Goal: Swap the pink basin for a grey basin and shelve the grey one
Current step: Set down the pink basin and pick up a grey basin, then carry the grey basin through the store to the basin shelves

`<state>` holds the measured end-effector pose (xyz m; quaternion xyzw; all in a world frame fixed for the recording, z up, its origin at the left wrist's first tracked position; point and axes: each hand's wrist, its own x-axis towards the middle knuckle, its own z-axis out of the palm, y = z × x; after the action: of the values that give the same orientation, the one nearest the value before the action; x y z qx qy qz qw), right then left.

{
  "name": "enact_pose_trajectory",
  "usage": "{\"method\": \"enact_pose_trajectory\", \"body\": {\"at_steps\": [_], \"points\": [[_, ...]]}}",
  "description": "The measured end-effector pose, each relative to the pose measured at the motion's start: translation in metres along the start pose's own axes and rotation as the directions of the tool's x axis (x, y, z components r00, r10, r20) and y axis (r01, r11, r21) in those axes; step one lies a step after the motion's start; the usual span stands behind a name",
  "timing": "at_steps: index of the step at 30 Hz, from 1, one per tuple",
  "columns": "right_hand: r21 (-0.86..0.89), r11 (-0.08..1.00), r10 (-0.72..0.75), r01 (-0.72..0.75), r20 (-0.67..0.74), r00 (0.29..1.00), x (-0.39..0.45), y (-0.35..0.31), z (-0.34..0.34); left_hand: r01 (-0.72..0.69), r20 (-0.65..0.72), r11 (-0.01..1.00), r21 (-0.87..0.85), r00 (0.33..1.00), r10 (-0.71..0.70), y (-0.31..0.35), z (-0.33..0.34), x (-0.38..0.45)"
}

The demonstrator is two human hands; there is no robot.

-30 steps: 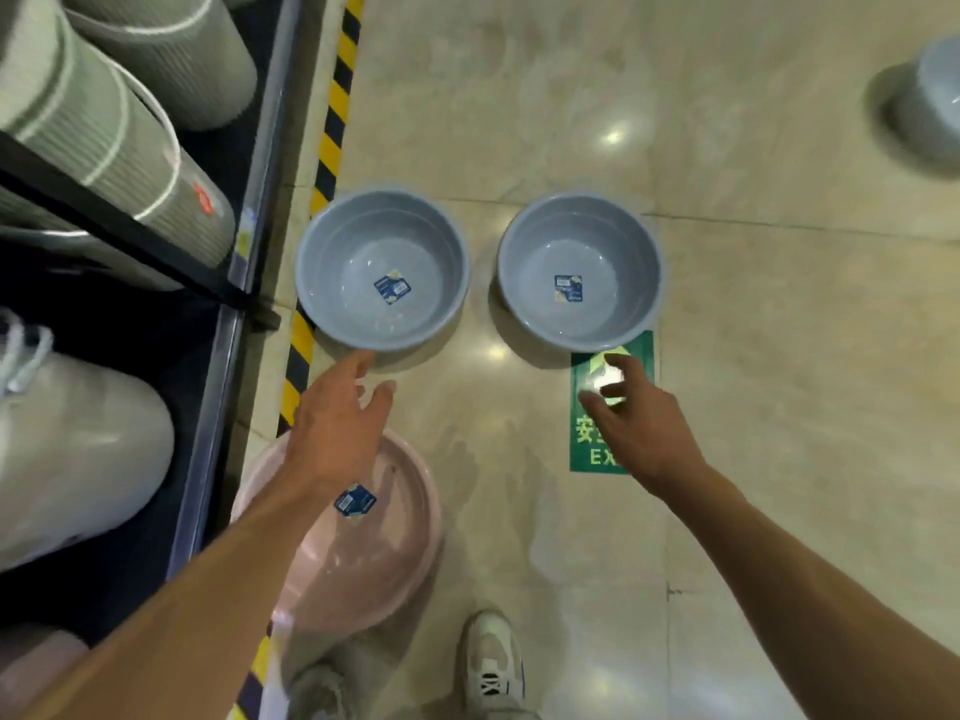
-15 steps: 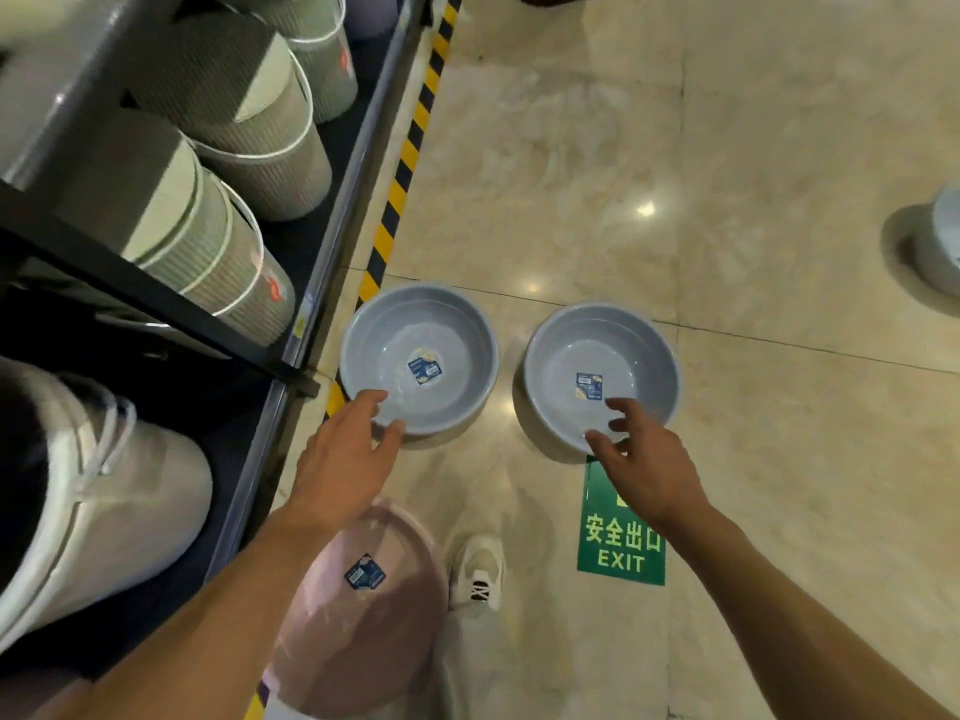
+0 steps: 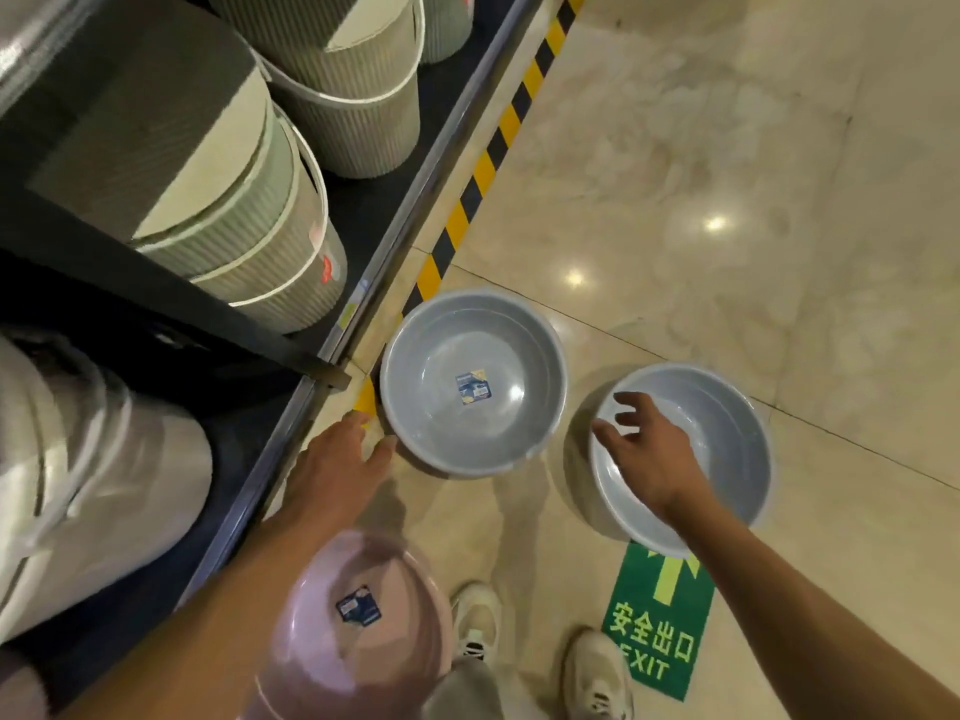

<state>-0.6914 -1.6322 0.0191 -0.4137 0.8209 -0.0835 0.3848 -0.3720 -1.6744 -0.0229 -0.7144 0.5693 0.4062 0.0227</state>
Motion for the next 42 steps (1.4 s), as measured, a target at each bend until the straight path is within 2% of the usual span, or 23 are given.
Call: {"method": "enact_pose_trajectory", "body": {"at_steps": [5,9,13,18,24,32,39,42], "points": [[-0.094,0.995,-0.033,0.04,0.077,0.996,0.075,0.007,0.027,0.038,-0.02,0.998,-0.049,0.999,-0.039,-0.011,0.03,0.051],[-0.132,0.99,-0.039,0.055,0.116,0.992,0.136,0.024,0.053,0.122,-0.037,0.991,-0.047,0.992,-0.124,-0.026,0.064,0.095],[-0.138,0.989,-0.048,0.06,0.093,0.995,0.185,0.042,0.083,0.156,-0.155,0.981,-0.118,0.973,-0.173,-0.044,0.101,0.134],[-0.198,0.977,-0.056,0.08,0.123,0.991,0.226,0.062,0.12,0.282,-0.123,0.946,-0.16,0.945,-0.302,-0.064,0.145,0.17],[-0.234,0.965,-0.099,0.121,0.105,0.99,0.242,0.075,0.134,0.22,-0.225,0.936,-0.276,0.931,-0.286,-0.066,0.164,0.175],[-0.177,0.973,-0.145,0.146,0.018,0.989,0.202,0.058,0.067,0.085,-0.255,0.975,-0.207,0.957,-0.137,-0.028,0.119,0.138],[-0.053,0.998,-0.049,0.042,-0.132,0.99,0.127,0.059,-0.034,-0.07,-0.19,0.99,-0.123,0.981,0.045,0.056,0.061,0.09],[-0.06,0.998,0.002,-0.013,-0.188,0.982,0.092,0.082,-0.074,-0.103,-0.18,0.995,0.003,0.978,0.102,0.1,0.057,0.069]]}}
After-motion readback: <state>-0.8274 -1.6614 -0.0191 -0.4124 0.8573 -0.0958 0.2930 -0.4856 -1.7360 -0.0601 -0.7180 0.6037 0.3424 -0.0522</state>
